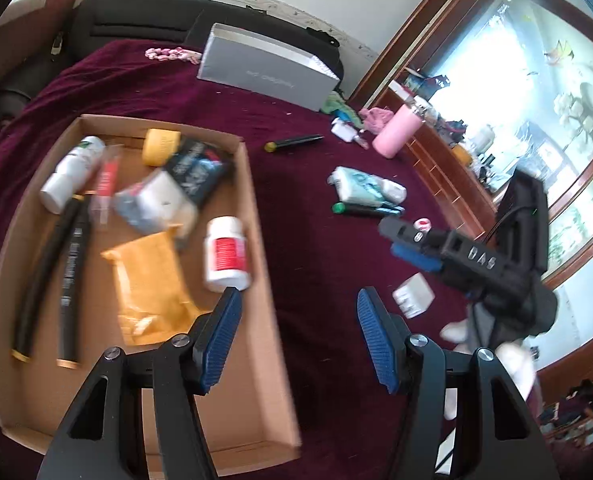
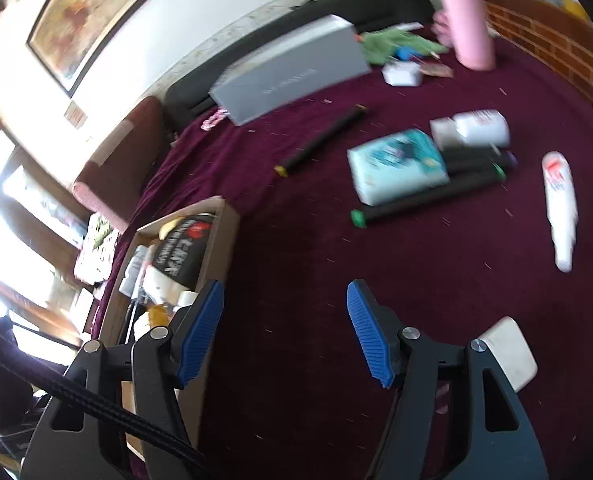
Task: Organize objects
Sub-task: 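Grasp the white spray bottle with the right gripper while the left gripper returns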
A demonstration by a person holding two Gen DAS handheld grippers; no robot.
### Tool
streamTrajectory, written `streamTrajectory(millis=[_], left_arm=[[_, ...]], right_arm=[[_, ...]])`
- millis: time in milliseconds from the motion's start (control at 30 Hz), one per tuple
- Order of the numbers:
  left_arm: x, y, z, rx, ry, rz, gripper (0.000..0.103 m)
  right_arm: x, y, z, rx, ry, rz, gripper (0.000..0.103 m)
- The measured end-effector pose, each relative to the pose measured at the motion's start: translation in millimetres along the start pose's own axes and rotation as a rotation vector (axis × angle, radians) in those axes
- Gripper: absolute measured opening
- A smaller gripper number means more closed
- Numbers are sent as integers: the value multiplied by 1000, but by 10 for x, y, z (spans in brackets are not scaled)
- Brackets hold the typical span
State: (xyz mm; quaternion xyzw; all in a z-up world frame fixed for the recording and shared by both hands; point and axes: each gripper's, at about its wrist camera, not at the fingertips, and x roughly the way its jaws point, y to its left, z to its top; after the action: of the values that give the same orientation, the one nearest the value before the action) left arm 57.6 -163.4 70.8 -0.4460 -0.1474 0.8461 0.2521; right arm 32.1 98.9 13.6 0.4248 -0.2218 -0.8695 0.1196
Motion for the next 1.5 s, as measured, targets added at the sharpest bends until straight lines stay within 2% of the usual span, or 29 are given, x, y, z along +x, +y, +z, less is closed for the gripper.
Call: streamTrajectory(millis=[133, 233, 467, 600, 767, 833, 933, 1033, 1100, 1200, 1300, 1500], left_arm=[[67, -186, 13, -5, 13, -38, 63], [213, -317, -49, -4, 62, -97, 63], [648, -570, -234, -11, 160, -128, 63], [827, -764, -331, 59, 178, -77, 63], [1041, -957, -426, 227, 173, 64, 63], [1140, -915, -465, 228, 201, 76, 63], [1132, -863, -464, 221, 178, 54, 63], [1124, -805, -457, 190, 167, -2, 71], [1118, -787, -477, 188, 157, -47, 84], [1120, -822, -497, 203, 147, -58, 90], [1149, -855, -486, 219, 157, -77, 99], [1138, -878, -489, 235, 167, -79, 101]], right_arm=[[-172, -262, 10, 47, -20, 15, 64], [-381, -513, 34, 82, -64, -9, 68], [-639, -1121, 20, 208, -121, -58, 69], [-733, -1299, -7, 232, -136, -77, 69], [-776, -1470, 2, 248, -141, -101, 69], [-777, -1550, 28, 249, -135, -130, 69], [-791, -1640, 114, 235, -125, -179, 69], [-752, -1658, 236, 199, -102, -237, 69], [-679, -1634, 307, 160, -82, -288, 69], [-519, -1585, 396, 109, -61, -361, 69], [-416, -1591, 438, 102, -48, -375, 69], [-263, -1533, 479, 79, -28, -440, 68]])
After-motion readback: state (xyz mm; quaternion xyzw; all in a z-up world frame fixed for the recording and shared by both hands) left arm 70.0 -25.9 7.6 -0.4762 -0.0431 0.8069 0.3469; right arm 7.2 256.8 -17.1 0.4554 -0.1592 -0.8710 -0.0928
